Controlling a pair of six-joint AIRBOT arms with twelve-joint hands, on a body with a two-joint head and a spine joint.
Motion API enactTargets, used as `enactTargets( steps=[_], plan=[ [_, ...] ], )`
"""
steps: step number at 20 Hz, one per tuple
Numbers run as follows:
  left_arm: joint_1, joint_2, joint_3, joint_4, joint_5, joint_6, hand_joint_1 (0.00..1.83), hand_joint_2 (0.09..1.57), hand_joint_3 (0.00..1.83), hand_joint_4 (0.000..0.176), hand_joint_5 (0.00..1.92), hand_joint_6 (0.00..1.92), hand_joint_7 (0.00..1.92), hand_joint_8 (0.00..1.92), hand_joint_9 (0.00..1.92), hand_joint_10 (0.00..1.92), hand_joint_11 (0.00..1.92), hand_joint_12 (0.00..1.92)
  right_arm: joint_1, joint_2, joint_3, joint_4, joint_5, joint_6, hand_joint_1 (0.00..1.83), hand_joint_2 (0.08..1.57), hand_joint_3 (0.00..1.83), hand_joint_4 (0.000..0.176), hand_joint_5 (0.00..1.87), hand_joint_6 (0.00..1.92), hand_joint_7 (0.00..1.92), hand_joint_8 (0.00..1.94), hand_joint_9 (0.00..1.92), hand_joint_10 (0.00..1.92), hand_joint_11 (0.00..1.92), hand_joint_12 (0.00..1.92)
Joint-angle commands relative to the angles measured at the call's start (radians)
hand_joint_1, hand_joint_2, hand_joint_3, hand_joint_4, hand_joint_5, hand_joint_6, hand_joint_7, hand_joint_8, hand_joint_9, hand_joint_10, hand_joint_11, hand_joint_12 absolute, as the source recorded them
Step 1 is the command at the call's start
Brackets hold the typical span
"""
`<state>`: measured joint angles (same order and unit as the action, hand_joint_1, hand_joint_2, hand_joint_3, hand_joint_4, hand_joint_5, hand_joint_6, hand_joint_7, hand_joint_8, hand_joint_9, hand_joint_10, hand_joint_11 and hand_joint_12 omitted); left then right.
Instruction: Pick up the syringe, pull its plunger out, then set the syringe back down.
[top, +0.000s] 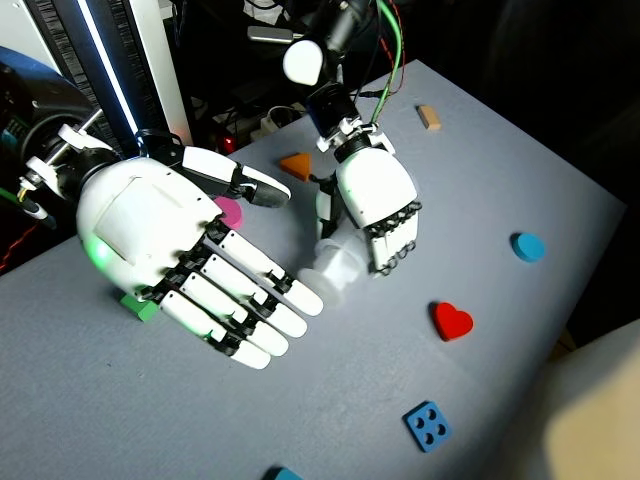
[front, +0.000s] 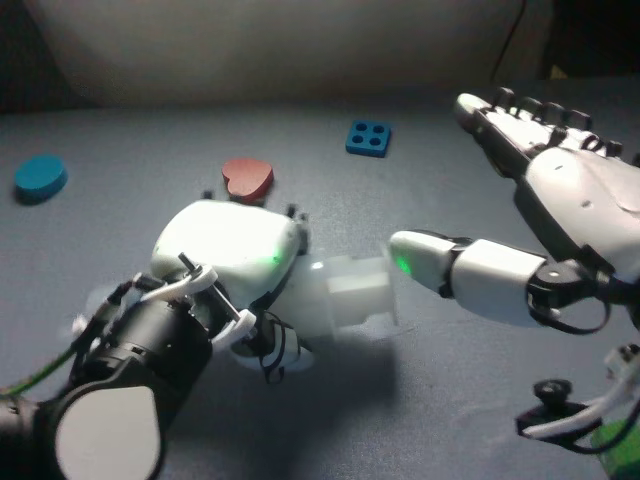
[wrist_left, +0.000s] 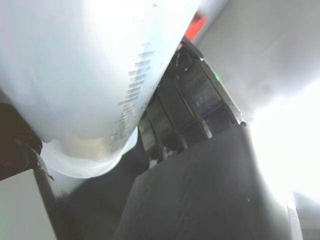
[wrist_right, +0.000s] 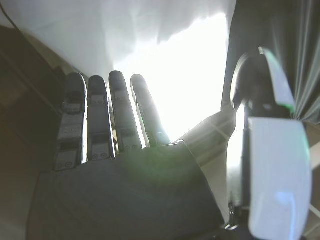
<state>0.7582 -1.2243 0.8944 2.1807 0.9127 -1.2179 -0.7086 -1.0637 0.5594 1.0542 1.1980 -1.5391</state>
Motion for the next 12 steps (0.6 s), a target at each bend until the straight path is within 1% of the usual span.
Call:
enactTargets(
  steps=[1, 2, 3, 4, 7, 8, 9, 10, 11, 12],
  plan=[
    [-0.016, 0.016, -0.003, 0.123, 0.043, -0.013, 1.39, 1.09, 0.0, 0.0, 0.94, 0.9, 1.11, 0.75, 0.95, 1.19, 0.92, 1.03, 0.024, -0.001, 0.002, -0.095, 0.038, 0.015, 0.53, 1.04, 0.01, 0.0, 0.1, 0.0, 0.14, 0.0, 0.12, 0.01, 0.0, 0.48],
    [-0.019, 0.03, -0.004, 0.152, 0.031, -0.027, 1.39, 1.09, 0.0, 0.0, 0.94, 0.9, 1.11, 0.75, 0.95, 1.19, 0.91, 1.02, 0.038, -0.001, 0.004, -0.094, 0.02, 0.015, 0.6, 1.04, 0.01, 0.0, 0.1, 0.0, 0.13, 0.0, 0.1, 0.0, 0.0, 0.46],
    [-0.022, 0.038, -0.004, 0.173, 0.025, -0.039, 1.39, 1.09, 0.0, 0.0, 0.94, 0.9, 1.11, 0.75, 0.95, 1.19, 0.9, 1.02, 0.048, -0.002, 0.006, -0.093, 0.012, 0.016, 0.68, 1.03, 0.0, 0.0, 0.09, 0.0, 0.11, 0.0, 0.08, 0.0, 0.0, 0.39],
    [-0.029, 0.05, -0.003, 0.207, 0.012, -0.051, 1.39, 1.09, 0.0, 0.0, 0.94, 0.9, 1.11, 0.75, 0.95, 1.19, 0.9, 1.02, 0.061, -0.003, 0.007, -0.092, 0.004, 0.025, 0.73, 1.04, 0.0, 0.0, 0.09, 0.0, 0.11, 0.0, 0.07, 0.0, 0.0, 0.37],
    [-0.069, 0.093, -0.001, 0.285, -0.089, -0.039, 1.39, 1.09, 0.0, 0.0, 0.93, 0.89, 1.11, 0.75, 0.95, 1.19, 0.91, 1.02, 0.103, 0.003, -0.001, -0.021, -0.013, 0.067, 0.85, 1.06, 0.01, 0.0, 0.1, 0.0, 0.11, 0.0, 0.09, 0.0, 0.0, 0.45],
    [-0.089, 0.107, 0.002, 0.302, -0.133, -0.025, 1.39, 1.09, 0.0, 0.0, 0.93, 0.89, 1.11, 0.75, 0.95, 1.19, 0.91, 1.02, 0.11, 0.021, -0.016, 0.01, -0.031, 0.102, 0.86, 1.07, 0.01, 0.0, 0.11, 0.01, 0.12, 0.0, 0.09, 0.0, 0.0, 0.45],
    [-0.104, 0.115, 0.004, 0.313, -0.152, -0.023, 1.39, 1.09, 0.0, 0.0, 0.93, 0.91, 1.11, 0.74, 0.96, 1.2, 0.92, 1.03, 0.109, 0.04, -0.032, 0.017, -0.05, 0.136, 0.88, 1.09, 0.01, 0.0, 0.13, 0.01, 0.16, 0.01, 0.11, 0.01, 0.0, 0.51],
    [-0.115, 0.121, 0.005, 0.314, -0.161, -0.016, 1.39, 1.09, 0.0, 0.0, 0.93, 0.91, 1.11, 0.74, 0.96, 1.2, 0.92, 1.04, 0.106, 0.053, -0.043, 0.022, -0.065, 0.162, 0.9, 1.09, 0.0, 0.0, 0.17, 0.01, 0.21, 0.01, 0.16, 0.01, 0.0, 0.63],
    [-0.13, 0.129, 0.007, 0.314, -0.178, -0.008, 1.39, 1.09, 0.0, 0.0, 0.93, 0.91, 1.11, 0.74, 0.96, 1.2, 0.92, 1.04, 0.101, 0.069, -0.055, 0.03, -0.082, 0.183, 0.9, 1.09, 0.0, 0.0, 0.17, 0.01, 0.21, 0.01, 0.16, 0.01, 0.0, 0.63],
    [-0.15, 0.137, 0.008, 0.314, -0.201, 0.003, 1.39, 1.07, 0.0, 0.0, 0.96, 0.86, 1.17, 0.65, 1.0, 1.15, 0.92, 1.06, 0.09, 0.082, -0.064, 0.036, -0.098, 0.209, 0.9, 1.09, 0.0, 0.0, 0.18, 0.01, 0.23, 0.01, 0.18, 0.01, 0.0, 0.66]
  ],
)
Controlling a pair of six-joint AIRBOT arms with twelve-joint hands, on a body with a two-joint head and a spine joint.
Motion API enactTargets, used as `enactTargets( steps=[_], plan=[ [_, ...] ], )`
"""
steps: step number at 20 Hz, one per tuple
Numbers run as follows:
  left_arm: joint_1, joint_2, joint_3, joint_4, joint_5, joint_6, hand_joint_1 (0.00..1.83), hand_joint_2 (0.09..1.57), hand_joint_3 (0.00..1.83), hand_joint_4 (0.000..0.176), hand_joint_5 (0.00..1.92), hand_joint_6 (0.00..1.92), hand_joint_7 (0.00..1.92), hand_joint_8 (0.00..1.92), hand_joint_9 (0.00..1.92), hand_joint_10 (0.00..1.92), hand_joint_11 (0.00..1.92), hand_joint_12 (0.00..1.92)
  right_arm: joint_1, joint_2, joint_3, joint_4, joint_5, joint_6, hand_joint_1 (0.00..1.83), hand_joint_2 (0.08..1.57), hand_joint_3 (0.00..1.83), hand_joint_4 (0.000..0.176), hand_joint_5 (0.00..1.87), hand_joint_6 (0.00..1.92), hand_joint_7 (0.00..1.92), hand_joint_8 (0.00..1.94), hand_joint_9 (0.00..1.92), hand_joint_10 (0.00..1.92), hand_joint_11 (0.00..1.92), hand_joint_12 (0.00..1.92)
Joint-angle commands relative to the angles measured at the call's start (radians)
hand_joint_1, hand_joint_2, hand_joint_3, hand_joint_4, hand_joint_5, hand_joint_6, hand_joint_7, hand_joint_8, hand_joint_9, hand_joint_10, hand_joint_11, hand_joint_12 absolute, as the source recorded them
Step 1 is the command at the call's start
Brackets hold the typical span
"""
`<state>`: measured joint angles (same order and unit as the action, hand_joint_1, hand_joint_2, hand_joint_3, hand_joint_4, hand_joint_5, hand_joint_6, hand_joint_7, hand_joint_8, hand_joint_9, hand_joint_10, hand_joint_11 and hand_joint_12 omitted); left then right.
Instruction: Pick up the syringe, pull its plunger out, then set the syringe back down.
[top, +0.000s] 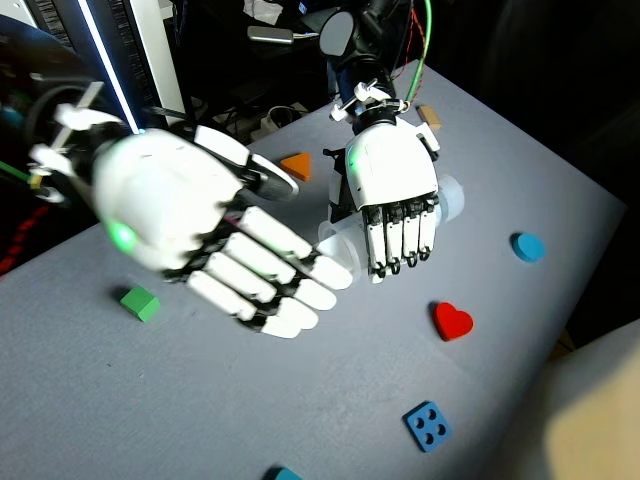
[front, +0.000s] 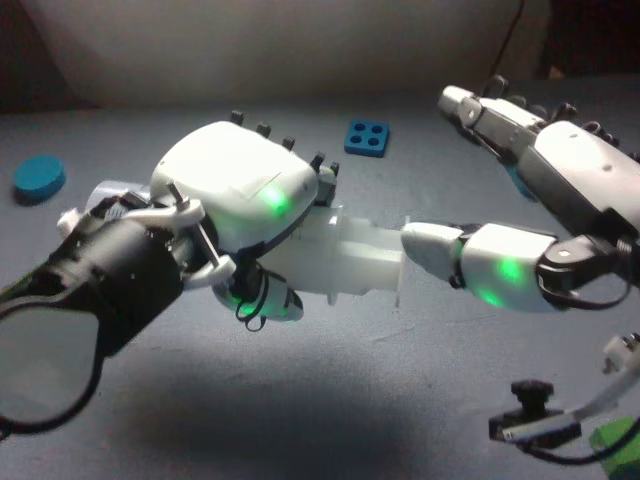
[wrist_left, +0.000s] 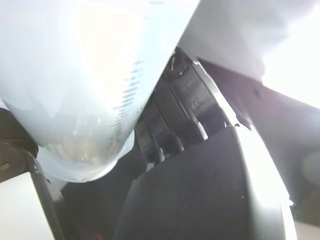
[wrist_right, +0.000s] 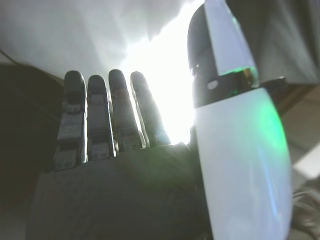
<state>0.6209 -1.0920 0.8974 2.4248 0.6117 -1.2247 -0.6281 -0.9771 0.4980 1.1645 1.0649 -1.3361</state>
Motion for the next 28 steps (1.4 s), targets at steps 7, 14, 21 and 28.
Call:
enactTargets(
  steps=[7, 14, 21, 28],
  plan=[
    [-0.119, 0.031, -0.002, -0.07, 0.049, 0.149, 1.39, 1.06, 0.0, 0.0, 0.99, 0.81, 1.16, 0.68, 1.02, 1.13, 0.93, 0.98, -0.022, -0.045, 0.058, -0.131, 0.045, 0.283, 0.91, 1.09, 0.0, 0.0, 0.2, 0.01, 0.25, 0.0, 0.19, 0.0, 0.0, 0.67],
    [-0.166, 0.035, -0.016, -0.161, 0.05, 0.206, 1.39, 1.08, 0.0, 0.0, 0.94, 0.87, 1.12, 0.74, 1.0, 1.17, 0.9, 1.02, -0.03, -0.085, 0.118, -0.151, 0.061, 0.345, 0.9, 1.09, 0.0, 0.0, 0.2, 0.0, 0.26, 0.01, 0.21, 0.0, 0.0, 0.58],
    [-0.195, 0.037, -0.022, -0.182, 0.05, 0.237, 1.39, 1.07, 0.0, 0.0, 0.98, 0.82, 1.15, 0.71, 1.02, 1.12, 0.95, 1.0, -0.068, -0.096, 0.219, -0.274, -0.045, 0.497, 0.92, 1.07, 0.0, 0.0, 0.2, 0.0, 0.25, 0.0, 0.19, 0.0, 0.0, 0.6],
    [-0.196, 0.039, -0.033, -0.182, 0.05, 0.248, 1.39, 1.07, 0.0, 0.0, 0.96, 0.84, 1.15, 0.72, 1.01, 1.13, 0.93, 0.98, -0.068, -0.101, 0.297, -0.313, -0.162, 0.588, 0.91, 1.07, 0.0, 0.0, 0.22, 0.01, 0.27, 0.01, 0.21, 0.01, 0.0, 0.65]
  ],
)
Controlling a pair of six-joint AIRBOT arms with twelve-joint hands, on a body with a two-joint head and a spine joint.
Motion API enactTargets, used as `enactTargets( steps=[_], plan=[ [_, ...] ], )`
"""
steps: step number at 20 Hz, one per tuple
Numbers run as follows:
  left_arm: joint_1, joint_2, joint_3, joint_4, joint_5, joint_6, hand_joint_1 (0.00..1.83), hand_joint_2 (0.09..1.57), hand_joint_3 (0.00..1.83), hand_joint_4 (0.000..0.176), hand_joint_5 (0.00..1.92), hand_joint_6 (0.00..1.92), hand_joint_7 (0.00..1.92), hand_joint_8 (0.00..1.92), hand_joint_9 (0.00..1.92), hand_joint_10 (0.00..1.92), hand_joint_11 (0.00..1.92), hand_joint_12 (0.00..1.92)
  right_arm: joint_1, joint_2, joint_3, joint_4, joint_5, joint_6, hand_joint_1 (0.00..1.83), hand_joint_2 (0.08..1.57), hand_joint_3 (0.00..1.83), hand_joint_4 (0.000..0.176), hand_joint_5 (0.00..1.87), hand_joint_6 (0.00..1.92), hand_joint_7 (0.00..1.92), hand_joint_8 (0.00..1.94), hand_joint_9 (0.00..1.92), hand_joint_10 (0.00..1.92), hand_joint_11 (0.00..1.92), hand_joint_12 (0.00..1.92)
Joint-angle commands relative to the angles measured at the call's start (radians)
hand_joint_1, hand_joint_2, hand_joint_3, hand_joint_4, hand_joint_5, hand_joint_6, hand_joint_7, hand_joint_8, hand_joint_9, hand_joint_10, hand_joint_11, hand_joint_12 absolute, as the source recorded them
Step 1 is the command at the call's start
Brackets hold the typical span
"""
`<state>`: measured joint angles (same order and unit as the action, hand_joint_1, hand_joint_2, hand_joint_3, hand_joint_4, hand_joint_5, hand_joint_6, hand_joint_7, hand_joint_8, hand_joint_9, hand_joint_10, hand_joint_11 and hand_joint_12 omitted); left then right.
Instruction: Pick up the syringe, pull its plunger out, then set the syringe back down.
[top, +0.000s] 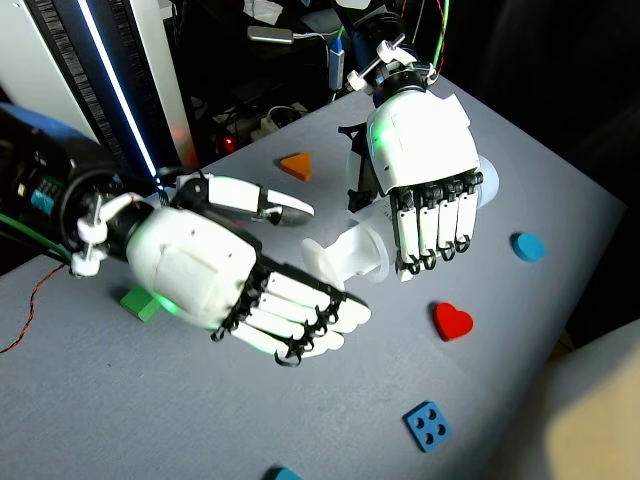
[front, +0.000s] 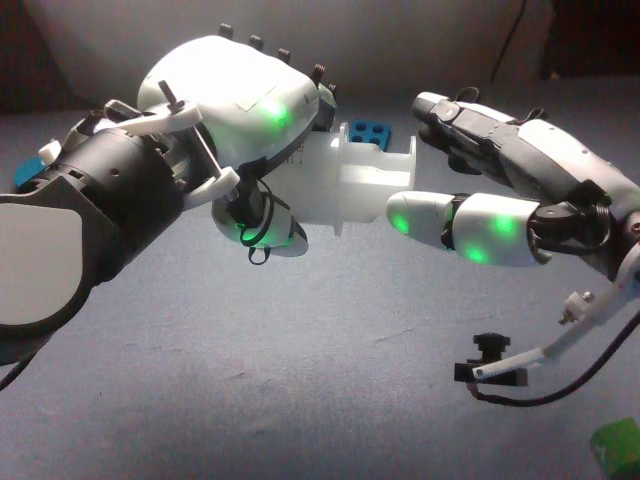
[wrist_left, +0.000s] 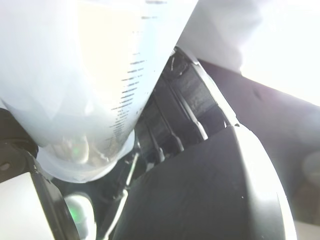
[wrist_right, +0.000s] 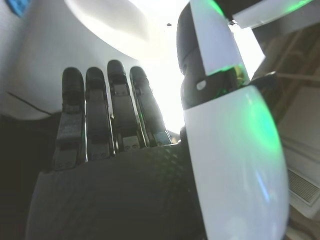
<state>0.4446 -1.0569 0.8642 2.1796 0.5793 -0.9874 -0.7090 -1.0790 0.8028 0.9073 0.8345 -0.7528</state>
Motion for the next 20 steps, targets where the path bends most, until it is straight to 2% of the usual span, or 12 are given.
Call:
enactTargets(
  steps=[1, 3, 5, 10, 13, 16, 17, 20],
  plan=[
    [-0.022, 0.004, 0.002, 0.064, 0.082, 0.011, 1.39, 1.07, 0.0, 0.0, 0.95, 0.86, 1.16, 0.71, 1.01, 1.13, 0.93, 0.99, 0.013, -0.008, 0.009, -0.08, 0.065, 0.031, 0.91, 1.07, 0.0, 0.0, 0.23, 0.01, 0.27, 0.0, 0.21, 0.01, 0.0, 0.66],
    [-0.024, 0.004, 0.004, 0.064, 0.082, 0.011, 1.39, 1.09, 0.0, 0.0, 0.92, 0.91, 1.09, 0.82, 0.95, 1.19, 0.93, 0.99, 0.016, -0.021, 0.03, -0.11, 0.059, 0.058, 0.91, 1.06, 0.0, 0.0, 0.21, 0.0, 0.26, 0.0, 0.2, 0.0, 0.0, 0.58],
    [-0.027, 0.004, 0.003, 0.064, 0.082, 0.028, 1.39, 1.09, 0.0, 0.0, 0.95, 0.87, 1.07, 0.85, 0.94, 1.2, 0.92, 0.99, 0.026, -0.039, 0.058, -0.113, 0.043, 0.063, 0.91, 1.05, 0.0, 0.0, 0.21, 0.0, 0.27, 0.0, 0.21, 0.0, 0.0, 0.61],
    [-0.017, 0.004, -0.007, 0.064, 0.082, 0.042, 1.38, 1.1, 0.0, 0.0, 0.91, 0.93, 1.07, 0.85, 0.94, 1.2, 0.92, 0.98, 0.041, -0.07, 0.12, -0.12, 0.021, 0.064, 0.92, 1.05, 0.0, 0.0, 0.21, 0.0, 0.29, 0.01, 0.23, 0.01, 0.0, 0.63],
    [-0.016, 0.004, -0.007, 0.064, 0.082, 0.042, 1.39, 1.07, 0.0, 0.0, 0.94, 0.89, 1.14, 0.73, 1.01, 1.13, 0.94, 0.97, 0.052, -0.078, 0.145, -0.12, -0.001, 0.065, 0.91, 1.05, 0.0, 0.0, 0.22, 0.0, 0.3, 0.01, 0.23, 0.01, 0.0, 0.65],
    [-0.02, 0.004, -0.006, 0.064, 0.083, 0.042, 1.39, 1.09, 0.0, 0.0, 0.94, 0.91, 1.09, 0.8, 0.97, 1.16, 0.94, 0.97, 0.06, -0.083, 0.162, -0.12, -0.031, 0.061, 0.91, 1.06, 0.0, 0.0, 0.24, 0.0, 0.3, 0.0, 0.26, 0.01, 0.0, 0.7],
    [-0.021, 0.004, -0.007, 0.064, 0.083, 0.042, 1.39, 1.08, 0.0, 0.0, 0.95, 0.88, 1.12, 0.76, 1.0, 1.14, 0.93, 0.98, 0.062, -0.083, 0.164, -0.12, -0.039, 0.063, 0.91, 1.06, 0.0, 0.0, 0.24, 0.0, 0.3, 0.0, 0.26, 0.0, 0.0, 0.69],
    [-0.022, 0.005, -0.006, 0.064, 0.084, 0.042, 1.38, 1.1, 0.0, 0.0, 0.9, 0.95, 1.09, 0.83, 0.93, 1.2, 0.91, 0.98, 0.071, -0.083, 0.163, -0.12, -0.059, 0.089, 0.89, 1.09, 0.01, 0.0, 0.25, 0.0, 0.33, 0.01, 0.29, 0.01, 0.0, 0.78]
  ],
)
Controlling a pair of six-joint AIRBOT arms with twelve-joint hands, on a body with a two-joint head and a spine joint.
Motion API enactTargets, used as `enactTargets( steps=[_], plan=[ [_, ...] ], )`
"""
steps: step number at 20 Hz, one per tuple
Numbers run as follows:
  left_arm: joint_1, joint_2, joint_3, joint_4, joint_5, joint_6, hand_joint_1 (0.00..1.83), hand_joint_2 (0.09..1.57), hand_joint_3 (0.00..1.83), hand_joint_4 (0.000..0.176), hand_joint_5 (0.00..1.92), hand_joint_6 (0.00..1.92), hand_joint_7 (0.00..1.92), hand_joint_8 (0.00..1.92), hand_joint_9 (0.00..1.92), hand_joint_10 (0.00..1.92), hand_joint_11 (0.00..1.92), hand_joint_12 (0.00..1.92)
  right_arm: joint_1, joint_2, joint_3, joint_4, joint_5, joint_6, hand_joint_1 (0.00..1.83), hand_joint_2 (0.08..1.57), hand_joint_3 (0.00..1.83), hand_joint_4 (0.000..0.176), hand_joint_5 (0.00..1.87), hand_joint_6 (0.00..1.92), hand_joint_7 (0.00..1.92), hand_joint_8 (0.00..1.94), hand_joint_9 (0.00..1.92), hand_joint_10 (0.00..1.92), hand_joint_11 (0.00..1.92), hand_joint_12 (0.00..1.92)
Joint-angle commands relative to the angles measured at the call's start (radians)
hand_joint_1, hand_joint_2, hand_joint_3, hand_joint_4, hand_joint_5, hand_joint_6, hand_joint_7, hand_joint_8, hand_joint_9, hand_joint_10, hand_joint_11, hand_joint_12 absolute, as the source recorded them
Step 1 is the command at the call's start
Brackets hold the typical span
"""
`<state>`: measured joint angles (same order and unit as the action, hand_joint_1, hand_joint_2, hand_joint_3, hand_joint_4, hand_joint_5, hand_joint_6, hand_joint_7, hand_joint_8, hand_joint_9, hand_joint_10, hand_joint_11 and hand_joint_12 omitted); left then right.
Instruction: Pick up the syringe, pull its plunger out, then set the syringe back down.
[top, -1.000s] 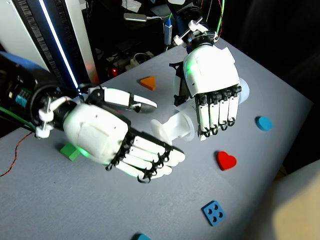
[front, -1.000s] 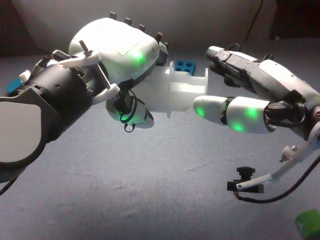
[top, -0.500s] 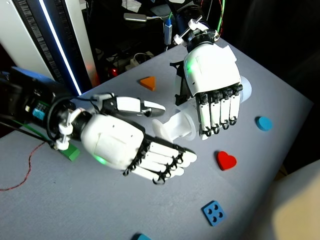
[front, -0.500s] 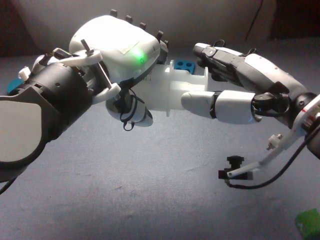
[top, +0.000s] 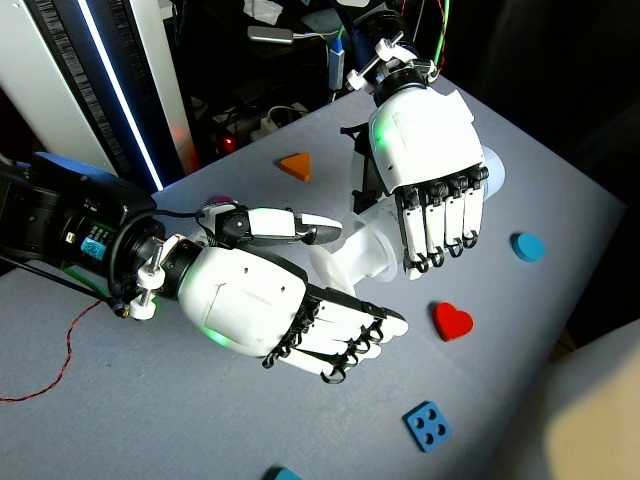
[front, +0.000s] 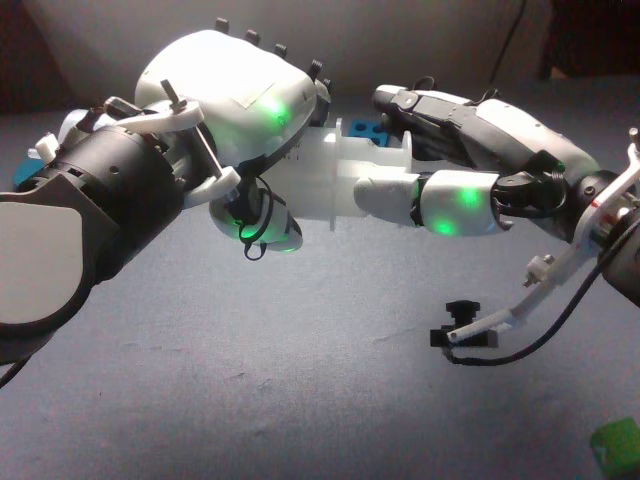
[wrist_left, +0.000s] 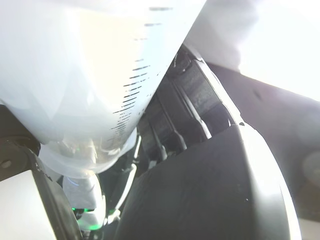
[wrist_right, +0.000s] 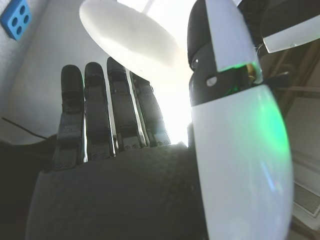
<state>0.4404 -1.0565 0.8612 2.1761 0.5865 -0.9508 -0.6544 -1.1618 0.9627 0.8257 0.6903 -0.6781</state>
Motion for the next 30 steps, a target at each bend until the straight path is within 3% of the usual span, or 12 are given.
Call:
enactTargets(
  steps=[1, 3, 6, 8, 10, 11, 12, 13, 14, 15, 18, 30],
  plan=[
    [-0.018, 0.004, -0.003, 0.067, 0.076, 0.005, 1.38, 1.1, 0.0, 0.0, 0.91, 0.95, 1.08, 0.83, 0.94, 1.19, 0.92, 0.99, 0.018, 0.0, 0.003, -0.038, 0.08, 0.021, 0.9, 1.1, 0.01, 0.0, 0.27, 0.01, 0.36, 0.01, 0.3, 0.01, 0.0, 0.81],
    [-0.018, 0.004, -0.002, 0.067, 0.078, 0.005, 1.38, 1.09, 0.0, 0.0, 0.93, 0.93, 1.08, 0.82, 0.95, 1.19, 0.93, 0.99, 0.02, 0.001, 0.002, -0.038, 0.072, 0.038, 0.87, 1.16, 0.01, 0.0, 0.31, 0.01, 0.38, 0.0, 0.33, 0.01, 0.0, 0.85],
    [-0.017, 0.004, 0.001, 0.067, 0.081, 0.005, 1.39, 1.08, 0.0, 0.0, 0.93, 0.9, 1.12, 0.77, 0.98, 1.17, 0.92, 0.97, 0.026, 0.002, 0.002, -0.038, 0.055, 0.055, 0.89, 1.19, 0.0, 0.0, 0.43, 0.02, 0.51, 0.01, 0.45, 0.02, 0.06, 1.07],
    [-0.019, 0.005, 0.004, 0.067, 0.082, 0.005, 1.38, 1.1, 0.0, 0.0, 0.9, 0.95, 1.08, 0.83, 0.94, 1.2, 0.92, 0.97, 0.033, 0.003, 0.002, -0.038, 0.055, 0.056, 0.9, 1.19, 0.0, 0.0, 0.51, 0.02, 0.62, 0.02, 0.56, 0.03, 0.16, 1.11],
    [-0.02, 0.005, 0.004, 0.067, 0.082, 0.005, 1.38, 1.1, 0.0, 0.0, 0.9, 0.95, 1.08, 0.83, 0.94, 1.2, 0.92, 0.97, 0.036, 0.003, 0.003, -0.038, 0.056, 0.056, 0.9, 1.19, 0.0, 0.0, 0.51, 0.02, 0.62, 0.02, 0.56, 0.03, 0.16, 1.11],
    [-0.02, 0.005, 0.004, 0.067, 0.082, 0.005, 1.38, 1.1, 0.0, 0.0, 0.9, 0.95, 1.07, 0.83, 0.95, 1.19, 0.93, 0.97, 0.038, 0.003, 0.003, -0.038, 0.057, 0.055, 0.92, 1.2, 0.0, 0.0, 0.6, 0.04, 0.71, 0.02, 0.68, 0.06, 0.27, 1.14],
    [-0.02, 0.005, 0.003, 0.067, 0.082, 0.005, 1.38, 1.1, 0.0, 0.0, 0.9, 0.95, 1.06, 0.83, 0.95, 1.19, 0.94, 0.98, 0.041, 0.003, 0.003, -0.038, 0.06, 0.054, 1.02, 1.27, 0.0, 0.0, 0.69, 1.36, 0.9, 0.04, 0.88, 0.16, 0.48, 1.24],
    [-0.02, 0.005, 0.002, 0.067, 0.082, 0.005, 1.38, 1.1, 0.0, 0.0, 0.9, 0.96, 1.07, 0.83, 0.95, 1.19, 0.94, 0.98, 0.044, 0.004, 0.003, -0.038, 0.06, 0.052, 1.15, 1.23, 0.0, 0.0, 0.74, 1.44, 0.86, 0.89, 0.95, 0.24, 0.56, 1.29],
    [-0.022, 0.005, 0.002, 0.067, 0.082, 0.005, 1.39, 1.08, 0.0, 0.0, 0.93, 0.91, 1.12, 0.76, 1.0, 1.15, 0.94, 0.99, 0.047, 0.005, 0.005, -0.038, 0.061, 0.051, 1.31, 1.19, 0.01, 0.0, 0.74, 1.36, 0.88, 1.05, 0.79, 1.24, 0.62, 1.42],
    [-0.023, 0.005, 0.002, 0.067, 0.082, 0.005, 1.39, 1.08, 0.0, 0.0, 0.92, 0.9, 1.12, 0.75, 1.01, 1.14, 0.94, 0.98, 0.05, 0.006, 0.009, -0.038, 0.062, 0.051, 1.34, 1.19, 0.0, 0.0, 0.71, 1.33, 0.89, 1.06, 0.8, 1.39, 0.66, 1.47],
    [-0.025, 0.005, 0.003, 0.067, 0.082, 0.005, 1.39, 1.09, 0.0, 0.0, 0.92, 0.93, 1.1, 0.78, 0.96, 1.17, 0.92, 0.98, 0.055, 0.009, 0.016, -0.038, 0.062, 0.052, 1.35, 1.2, 0.0, 0.0, 0.67, 1.28, 0.86, 1.16, 0.81, 1.45, 0.68, 1.5],
    [-0.024, 0.005, 0.006, 0.067, 0.081, 0.005, 1.38, 1.1, 0.0, 0.0, 0.89, 0.96, 1.08, 0.82, 0.94, 1.21, 0.94, 0.97, 0.066, 0.049, 0.039, -0.044, 0.053, 0.062, 1.35, 1.2, 0.0, 0.0, 0.65, 1.27, 0.86, 1.18, 0.81, 1.45, 0.68, 1.49]
  ],
)
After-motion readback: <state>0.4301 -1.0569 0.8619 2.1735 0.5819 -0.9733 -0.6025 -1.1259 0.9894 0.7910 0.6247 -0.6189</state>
